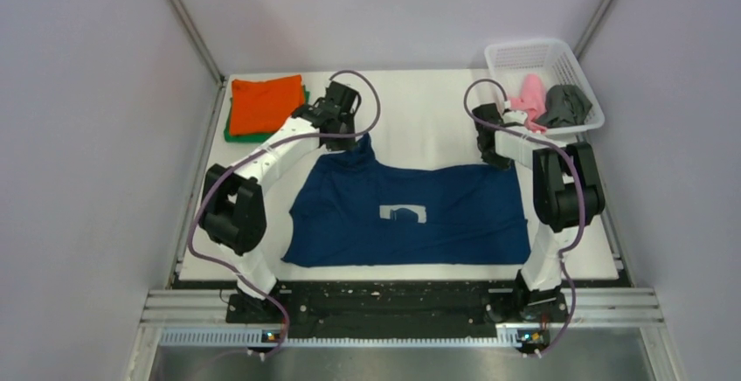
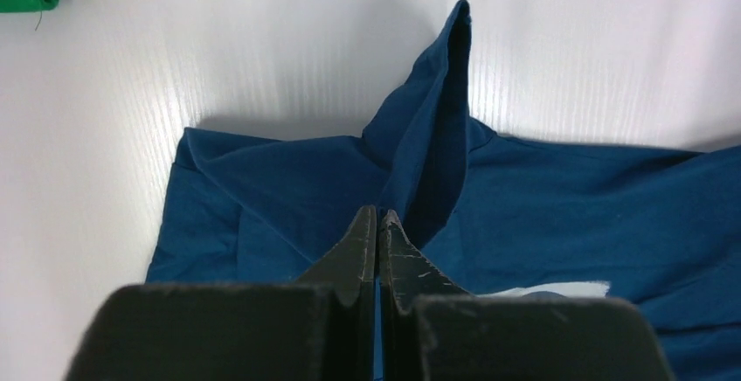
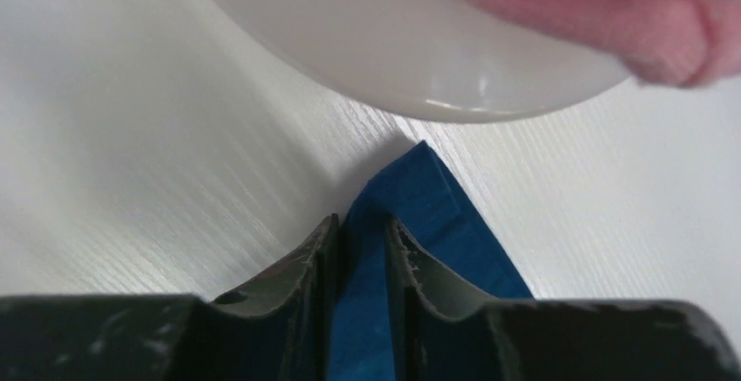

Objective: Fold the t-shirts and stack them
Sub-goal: Grab the side of the flattened tshirt furthest away from the robot with both arms, then fold the other side of the tshirt into a rectangle

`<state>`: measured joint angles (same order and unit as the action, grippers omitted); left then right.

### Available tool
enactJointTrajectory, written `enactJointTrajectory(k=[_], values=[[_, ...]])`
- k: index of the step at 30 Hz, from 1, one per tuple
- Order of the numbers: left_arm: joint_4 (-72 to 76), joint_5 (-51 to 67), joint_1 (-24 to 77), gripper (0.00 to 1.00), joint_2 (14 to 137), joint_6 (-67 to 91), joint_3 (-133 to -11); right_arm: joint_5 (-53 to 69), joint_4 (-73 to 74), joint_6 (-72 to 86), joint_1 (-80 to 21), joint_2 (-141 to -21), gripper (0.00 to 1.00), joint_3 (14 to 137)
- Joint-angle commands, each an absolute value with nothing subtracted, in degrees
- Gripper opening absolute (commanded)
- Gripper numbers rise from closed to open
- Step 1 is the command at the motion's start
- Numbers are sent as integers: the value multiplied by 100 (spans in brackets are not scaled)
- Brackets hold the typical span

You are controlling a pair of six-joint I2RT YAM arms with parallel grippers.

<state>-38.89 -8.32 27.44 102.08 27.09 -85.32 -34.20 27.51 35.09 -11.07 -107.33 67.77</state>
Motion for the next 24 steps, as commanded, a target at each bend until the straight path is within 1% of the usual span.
enactJointTrajectory(k=[1,2,3,4,5,10,14,19,24], values=[[-3596,-735,2851,0,9734,2564,-8432,-3577,2671,3513,-1082,-10611,20,6725],[-3602,-730,2856,0,9726,2524,-8421,-3561,2649,3452,-1083,-10611,14,6767],[-3616,-715,2856,0,9713,2496,-8420,-3520,2643,3378,-1089,-10598,5,6806],[-3639,-686,2861,0,9696,2477,-8413,-3471,2637,3318,-1092,-10566,1,6825],[-3653,-650,2871,0,9654,2466,-8397,-3423,2637,3260,-1100,-10517,0,6818],[-3493,-434,3019,0,9223,2383,-7988,-3460,2409,3033,-1311,-9896,0,6383],[-3482,-530,3179,0,8751,2359,-7604,-3429,2329,2966,-1499,-9253,0,5910],[-3474,-652,3332,0,8048,2503,-6943,-3323,2424,3093,-1527,-8394,0,5218],[-3462,-725,3534,0,7211,2692,-6268,-3290,2717,3126,-1529,-7572,0,4776]])
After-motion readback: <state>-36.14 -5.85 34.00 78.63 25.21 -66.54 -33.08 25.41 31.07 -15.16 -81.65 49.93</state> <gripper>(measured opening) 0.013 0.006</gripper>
